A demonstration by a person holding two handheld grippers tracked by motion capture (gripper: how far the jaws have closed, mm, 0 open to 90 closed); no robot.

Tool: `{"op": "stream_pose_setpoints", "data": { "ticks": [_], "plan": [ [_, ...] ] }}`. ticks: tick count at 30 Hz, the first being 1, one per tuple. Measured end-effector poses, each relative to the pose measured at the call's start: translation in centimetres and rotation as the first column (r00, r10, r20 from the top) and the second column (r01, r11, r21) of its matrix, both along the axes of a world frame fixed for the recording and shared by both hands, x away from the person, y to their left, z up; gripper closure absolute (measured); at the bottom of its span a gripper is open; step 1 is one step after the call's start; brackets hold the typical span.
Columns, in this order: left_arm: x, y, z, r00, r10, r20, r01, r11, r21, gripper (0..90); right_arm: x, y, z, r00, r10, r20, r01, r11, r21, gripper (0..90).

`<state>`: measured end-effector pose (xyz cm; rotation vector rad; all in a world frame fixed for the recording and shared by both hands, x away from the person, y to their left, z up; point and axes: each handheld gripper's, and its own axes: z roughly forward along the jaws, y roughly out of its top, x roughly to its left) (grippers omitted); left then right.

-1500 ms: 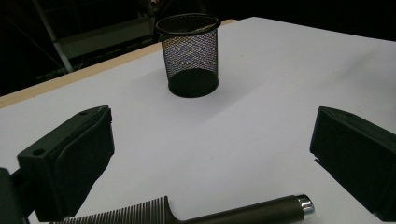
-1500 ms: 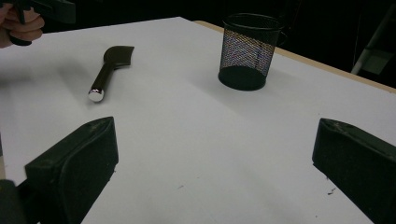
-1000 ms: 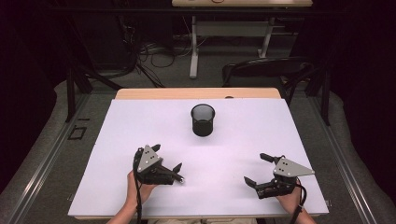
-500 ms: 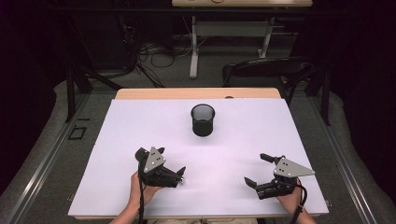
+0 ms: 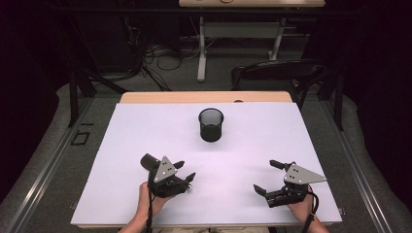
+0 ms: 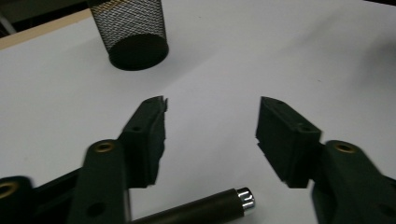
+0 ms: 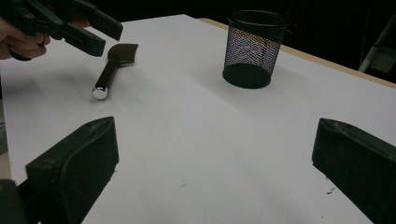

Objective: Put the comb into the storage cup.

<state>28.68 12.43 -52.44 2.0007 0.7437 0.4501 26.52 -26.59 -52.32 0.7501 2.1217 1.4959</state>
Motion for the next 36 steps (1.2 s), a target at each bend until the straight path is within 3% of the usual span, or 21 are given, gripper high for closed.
{"op": "stream_pose_setpoints", "data": {
  "ticks": [11,18,22,29,36],
  "plan": [
    [0.0,0.0,-0.2,0.9980,-0.047,-0.043,0.047,0.9989,-0.004,89.2,0.0,-0.1,0.1,1.0000,-0.003,0.001,0.003,1.000,-0.005,0.3],
    [0.1,-0.4,-0.4,0.9977,-0.039,-0.056,0.038,0.9993,-0.003,90.0,0.1,0.0,0.0,1.0000,0.001,-0.003,-0.001,1.000,-0.012,0.4],
    [0.1,-0.9,-0.7,0.9963,-0.051,-0.069,0.053,0.9982,0.027,90.0,0.1,0.0,0.0,1.0000,0.001,0.002,-0.001,1.000,-0.008,0.4],
    [0.4,-1.0,-1.3,0.9896,-0.068,-0.127,0.076,0.9954,0.059,90.0,0.1,0.1,0.0,1.0000,0.006,0.004,-0.006,1.000,-0.012,0.5],
    [0.5,-1.3,-1.6,0.9842,-0.083,-0.156,0.098,0.9910,0.091,90.0,0.1,0.0,0.0,1.0000,0.004,0.000,-0.004,1.000,-0.010,0.6]
  ]
}}
